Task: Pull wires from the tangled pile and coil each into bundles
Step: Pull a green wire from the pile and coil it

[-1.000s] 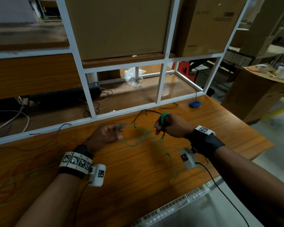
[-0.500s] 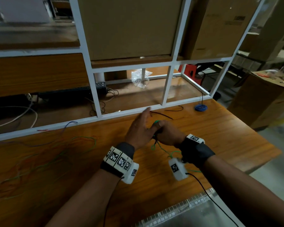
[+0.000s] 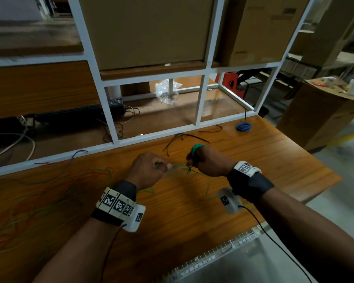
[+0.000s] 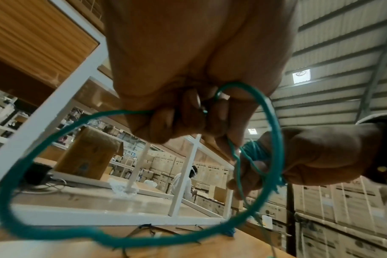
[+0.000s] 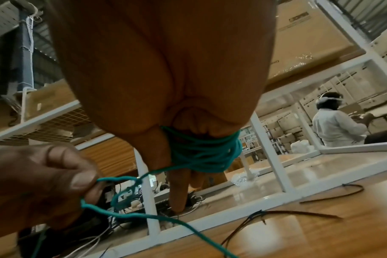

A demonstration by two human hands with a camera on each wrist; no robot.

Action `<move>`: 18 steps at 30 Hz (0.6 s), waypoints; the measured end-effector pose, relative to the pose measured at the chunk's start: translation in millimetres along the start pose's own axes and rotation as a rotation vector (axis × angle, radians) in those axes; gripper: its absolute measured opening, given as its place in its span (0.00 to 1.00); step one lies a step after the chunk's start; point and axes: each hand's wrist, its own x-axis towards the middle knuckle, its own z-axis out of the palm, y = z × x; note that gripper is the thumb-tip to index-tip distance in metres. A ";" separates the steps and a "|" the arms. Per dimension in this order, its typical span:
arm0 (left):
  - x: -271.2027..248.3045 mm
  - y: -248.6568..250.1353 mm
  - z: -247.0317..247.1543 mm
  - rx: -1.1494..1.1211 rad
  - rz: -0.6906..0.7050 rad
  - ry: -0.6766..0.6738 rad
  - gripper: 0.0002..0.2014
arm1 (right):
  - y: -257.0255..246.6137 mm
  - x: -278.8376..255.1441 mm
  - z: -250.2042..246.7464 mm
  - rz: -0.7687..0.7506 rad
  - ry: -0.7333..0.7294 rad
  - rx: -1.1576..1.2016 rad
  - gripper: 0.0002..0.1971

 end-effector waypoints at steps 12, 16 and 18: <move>4.2 -25.7 -26.2 0.142 0.064 0.253 0.09 | -18.5 -15.2 -23.1 0.091 -0.412 -0.072 0.14; 11.3 -19.3 -27.8 0.096 0.151 0.333 0.07 | -34.7 -16.3 -12.5 -0.009 -0.713 0.105 0.19; 17.5 -18.5 -30.2 0.058 0.197 0.322 0.06 | -36.9 -16.8 -0.6 -0.075 -0.791 0.406 0.17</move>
